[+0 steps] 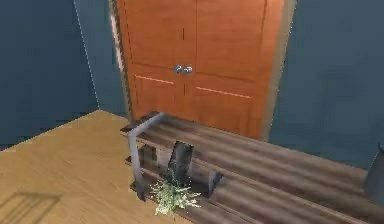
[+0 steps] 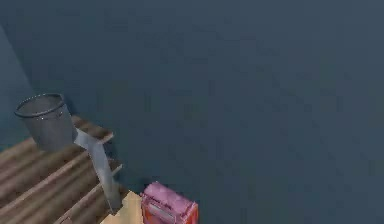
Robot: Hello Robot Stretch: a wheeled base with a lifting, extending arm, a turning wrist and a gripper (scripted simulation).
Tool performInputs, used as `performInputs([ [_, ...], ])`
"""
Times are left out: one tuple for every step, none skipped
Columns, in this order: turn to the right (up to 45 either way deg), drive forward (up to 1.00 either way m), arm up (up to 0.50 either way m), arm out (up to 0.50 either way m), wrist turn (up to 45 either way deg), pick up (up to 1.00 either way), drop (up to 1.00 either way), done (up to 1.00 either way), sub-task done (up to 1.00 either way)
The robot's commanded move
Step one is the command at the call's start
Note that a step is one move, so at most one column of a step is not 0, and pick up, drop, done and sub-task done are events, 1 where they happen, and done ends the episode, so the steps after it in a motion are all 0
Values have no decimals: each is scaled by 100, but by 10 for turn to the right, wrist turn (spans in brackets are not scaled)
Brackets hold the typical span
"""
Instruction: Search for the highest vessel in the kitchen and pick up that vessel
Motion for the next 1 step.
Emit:
performInputs([
  [-450, 0, 0, 0, 0, 0, 0, 0, 0],
])
